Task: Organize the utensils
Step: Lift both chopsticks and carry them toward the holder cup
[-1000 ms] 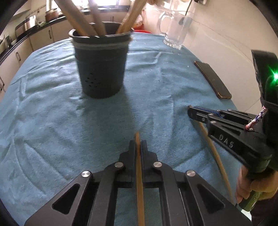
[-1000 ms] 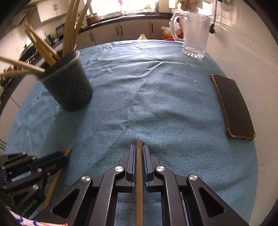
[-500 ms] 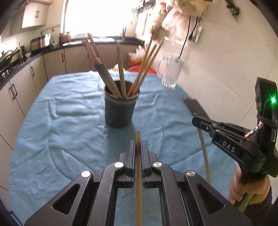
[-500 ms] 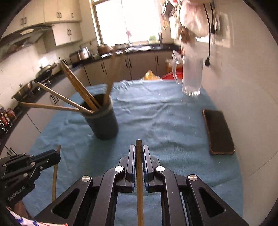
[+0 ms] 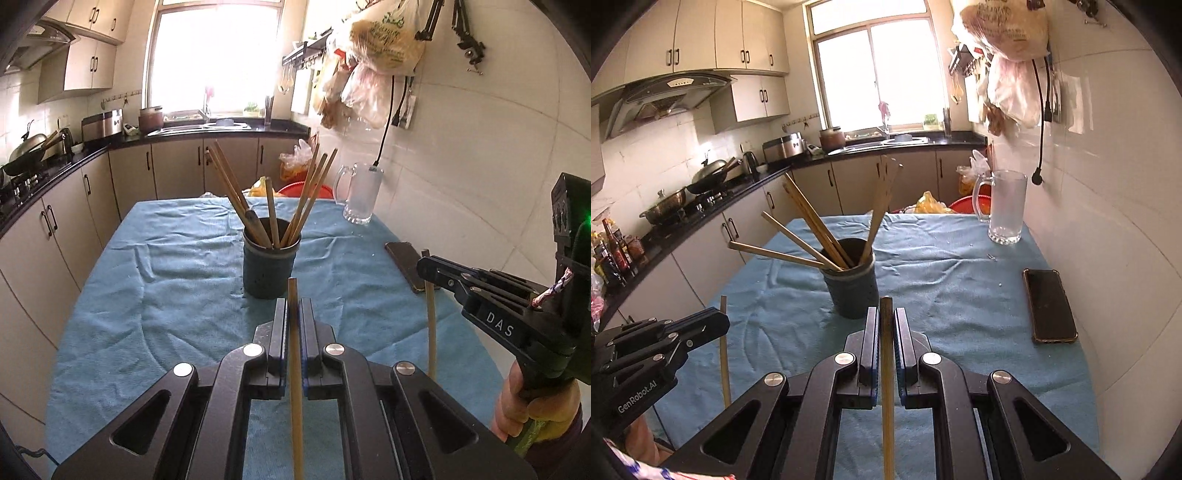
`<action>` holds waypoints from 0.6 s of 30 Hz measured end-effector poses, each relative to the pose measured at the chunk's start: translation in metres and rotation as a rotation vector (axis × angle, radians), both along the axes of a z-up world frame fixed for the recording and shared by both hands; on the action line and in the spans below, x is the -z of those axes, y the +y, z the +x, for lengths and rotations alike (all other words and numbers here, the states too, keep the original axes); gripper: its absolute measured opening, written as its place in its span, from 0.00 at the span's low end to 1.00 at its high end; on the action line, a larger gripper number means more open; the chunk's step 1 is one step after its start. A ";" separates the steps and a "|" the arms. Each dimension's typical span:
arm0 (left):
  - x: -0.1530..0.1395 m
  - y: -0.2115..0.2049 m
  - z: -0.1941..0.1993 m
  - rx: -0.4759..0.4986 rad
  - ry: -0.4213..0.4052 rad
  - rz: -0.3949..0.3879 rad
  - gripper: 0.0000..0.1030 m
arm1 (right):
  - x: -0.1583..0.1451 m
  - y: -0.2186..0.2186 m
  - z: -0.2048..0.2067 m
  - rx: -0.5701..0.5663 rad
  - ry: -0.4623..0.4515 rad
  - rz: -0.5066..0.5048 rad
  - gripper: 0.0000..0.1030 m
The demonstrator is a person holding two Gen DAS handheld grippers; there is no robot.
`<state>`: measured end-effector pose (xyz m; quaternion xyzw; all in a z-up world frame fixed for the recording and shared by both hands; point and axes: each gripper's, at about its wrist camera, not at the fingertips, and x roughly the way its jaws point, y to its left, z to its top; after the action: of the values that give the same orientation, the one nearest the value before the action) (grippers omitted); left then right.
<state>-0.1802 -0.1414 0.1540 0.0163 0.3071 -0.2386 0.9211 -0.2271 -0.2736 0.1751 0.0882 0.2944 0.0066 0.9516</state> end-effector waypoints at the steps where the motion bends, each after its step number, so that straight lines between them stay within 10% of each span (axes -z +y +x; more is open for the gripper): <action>1: -0.003 0.002 -0.003 0.001 -0.007 -0.004 0.05 | -0.002 -0.001 -0.002 -0.001 -0.005 -0.001 0.07; 18: -0.031 0.015 -0.035 -0.016 -0.093 -0.028 0.05 | -0.030 0.010 -0.033 -0.008 -0.087 -0.023 0.08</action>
<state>-0.2148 -0.1261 0.1846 0.0121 0.2607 -0.2344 0.9365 -0.2597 -0.2641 0.2047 0.0759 0.2531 0.0110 0.9644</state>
